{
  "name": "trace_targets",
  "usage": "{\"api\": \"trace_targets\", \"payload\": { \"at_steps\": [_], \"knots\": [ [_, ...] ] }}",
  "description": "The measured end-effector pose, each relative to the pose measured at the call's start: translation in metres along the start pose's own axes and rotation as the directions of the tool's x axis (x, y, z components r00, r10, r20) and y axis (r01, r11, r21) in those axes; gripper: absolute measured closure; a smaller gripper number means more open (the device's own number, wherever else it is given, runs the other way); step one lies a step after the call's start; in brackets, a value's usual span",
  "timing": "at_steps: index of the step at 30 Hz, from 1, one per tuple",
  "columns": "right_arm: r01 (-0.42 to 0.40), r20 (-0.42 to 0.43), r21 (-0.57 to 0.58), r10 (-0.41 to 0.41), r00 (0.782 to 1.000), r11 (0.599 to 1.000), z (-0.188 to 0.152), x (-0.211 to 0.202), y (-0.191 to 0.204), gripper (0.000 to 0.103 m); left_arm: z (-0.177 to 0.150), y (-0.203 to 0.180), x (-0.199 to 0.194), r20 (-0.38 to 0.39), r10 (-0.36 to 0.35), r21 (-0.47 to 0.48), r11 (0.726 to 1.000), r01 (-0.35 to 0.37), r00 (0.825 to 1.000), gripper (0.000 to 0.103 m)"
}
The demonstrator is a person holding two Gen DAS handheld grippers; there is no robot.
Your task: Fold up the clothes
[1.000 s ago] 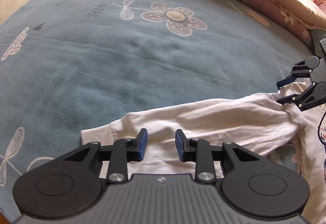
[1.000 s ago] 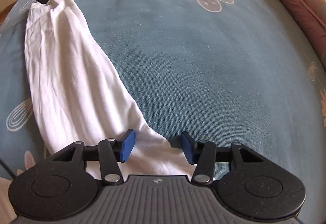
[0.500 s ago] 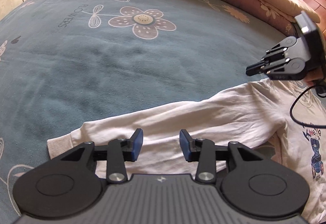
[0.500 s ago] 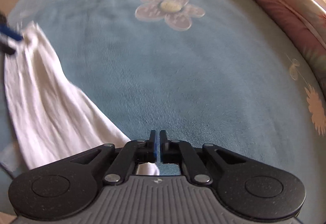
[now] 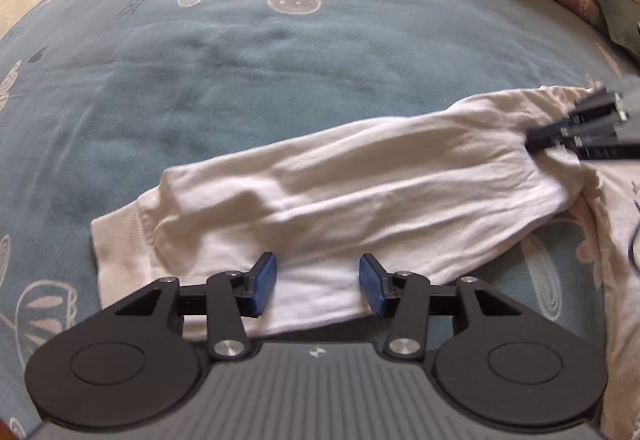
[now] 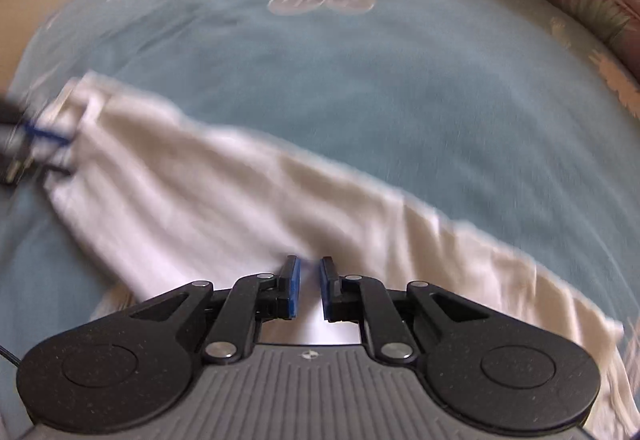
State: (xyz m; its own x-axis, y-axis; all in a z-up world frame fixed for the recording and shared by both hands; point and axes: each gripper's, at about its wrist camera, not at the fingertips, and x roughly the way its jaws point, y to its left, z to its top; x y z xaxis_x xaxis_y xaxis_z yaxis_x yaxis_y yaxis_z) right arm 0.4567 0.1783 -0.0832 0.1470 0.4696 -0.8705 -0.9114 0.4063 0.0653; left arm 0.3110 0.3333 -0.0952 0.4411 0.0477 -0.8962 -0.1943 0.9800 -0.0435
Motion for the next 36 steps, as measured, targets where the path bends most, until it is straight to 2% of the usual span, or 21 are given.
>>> {"api": "trace_targets", "payload": {
  "at_steps": [3,5,7,8,10,12,14,16,17,19,20,22,24,25,27,30,32,33,34,35,36],
  "knots": [
    [-0.007,0.033,0.030,0.006,0.999,1.000,0.015,0.004,-0.006,0.090,-0.001,0.011,-0.004,-0.042,0.001,-0.073,0.997,-0.004,0.999,0.055],
    [0.000,0.038,0.037,-0.001,0.999,0.999,0.015,-0.003,-0.004,0.087,0.004,0.014,-0.012,-0.038,-0.020,-0.121,0.993,0.015,0.999,0.059],
    [0.005,0.057,0.041,-0.007,0.998,0.999,0.011,-0.016,0.000,0.071,0.015,0.014,-0.022,0.029,-0.099,-0.132,0.986,0.102,0.995,0.058],
    [-0.010,0.065,0.060,0.006,0.998,0.998,0.005,-0.025,-0.002,0.068,0.024,0.011,-0.024,0.057,-0.145,-0.125,0.981,0.151,0.988,0.055],
    [0.000,0.058,0.092,-0.005,0.998,0.996,-0.013,-0.040,0.000,0.065,0.044,-0.001,-0.019,0.095,-0.234,-0.095,0.966,0.242,0.968,0.054],
    [0.028,0.033,0.131,-0.032,0.999,0.991,-0.033,-0.050,0.003,0.065,0.064,-0.019,-0.007,0.114,-0.323,-0.058,0.942,0.330,0.940,0.054],
    [0.050,0.009,0.174,-0.052,0.999,0.983,-0.052,-0.059,0.004,0.065,0.077,-0.035,0.013,0.084,-0.412,-0.066,0.906,0.418,0.907,0.054],
    [0.066,-0.013,0.222,-0.064,0.998,0.973,-0.070,-0.067,0.004,0.064,0.082,-0.044,0.032,0.051,-0.460,-0.097,0.881,0.463,0.886,0.053],
    [0.069,-0.022,0.237,-0.065,0.998,0.969,-0.077,-0.069,0.004,0.063,0.081,-0.047,0.039,0.038,-0.447,-0.111,0.887,0.448,0.894,0.052],
    [0.085,-0.032,0.261,-0.080,0.996,0.962,-0.088,-0.073,0.003,0.062,0.078,-0.036,0.044,0.044,-0.309,-0.156,0.937,0.312,0.950,0.054],
    [0.094,-0.029,0.269,-0.089,0.996,0.959,-0.092,-0.076,0.000,0.062,0.077,-0.024,0.042,0.051,-0.246,-0.198,0.948,0.251,0.968,0.056],
    [0.110,-0.024,0.284,-0.108,0.994,0.953,-0.100,-0.083,-0.005,0.061,0.073,-0.001,0.033,0.060,-0.161,-0.271,0.947,0.171,0.985,0.056],
    [0.110,-0.011,0.311,-0.113,0.994,0.944,-0.104,-0.087,-0.011,0.058,0.072,0.013,0.022,0.069,-0.133,-0.296,0.944,0.147,0.989,0.056],
    [0.110,-0.004,0.325,-0.115,0.993,0.939,-0.105,-0.089,-0.014,0.057,0.074,0.011,0.019,0.079,-0.161,-0.290,0.941,0.177,0.984,0.055],
    [0.103,0.004,0.340,-0.111,0.994,0.935,-0.108,-0.088,-0.015,0.056,0.079,0.003,0.017,0.095,-0.236,-0.267,0.930,0.253,0.967,0.051],
    [0.114,-0.007,0.329,-0.118,0.993,0.937,-0.110,-0.081,-0.009,0.054,0.088,-0.025,0.029,0.104,-0.368,-0.221,0.897,0.382,0.924,0.051],
    [0.121,-0.015,0.322,-0.123,0.992,0.939,-0.111,-0.076,-0.004,0.052,0.093,-0.046,0.040,0.090,-0.387,-0.176,0.901,0.397,0.918,0.047],
    [0.125,-0.019,0.319,-0.126,0.992,0.940,-0.111,-0.074,-0.002,0.050,0.093,-0.050,0.044,0.083,-0.331,-0.152,0.928,0.340,0.940,0.047],
    [0.129,-0.023,0.315,-0.128,0.991,0.940,-0.112,-0.071,0.000,0.046,0.090,-0.049,0.045,0.079,-0.237,-0.128,0.961,0.245,0.968,0.047],
    [0.133,-0.027,0.311,-0.131,0.991,0.941,-0.113,-0.069,0.002,0.044,0.088,-0.049,0.047,0.077,-0.140,-0.103,0.984,0.147,0.987,0.052],
    [0.136,-0.031,0.308,-0.133,0.991,0.942,-0.113,-0.067,0.004,0.039,0.086,-0.043,0.045,0.084,-0.085,-0.105,0.990,0.093,0.993,0.053]
  ]
}}
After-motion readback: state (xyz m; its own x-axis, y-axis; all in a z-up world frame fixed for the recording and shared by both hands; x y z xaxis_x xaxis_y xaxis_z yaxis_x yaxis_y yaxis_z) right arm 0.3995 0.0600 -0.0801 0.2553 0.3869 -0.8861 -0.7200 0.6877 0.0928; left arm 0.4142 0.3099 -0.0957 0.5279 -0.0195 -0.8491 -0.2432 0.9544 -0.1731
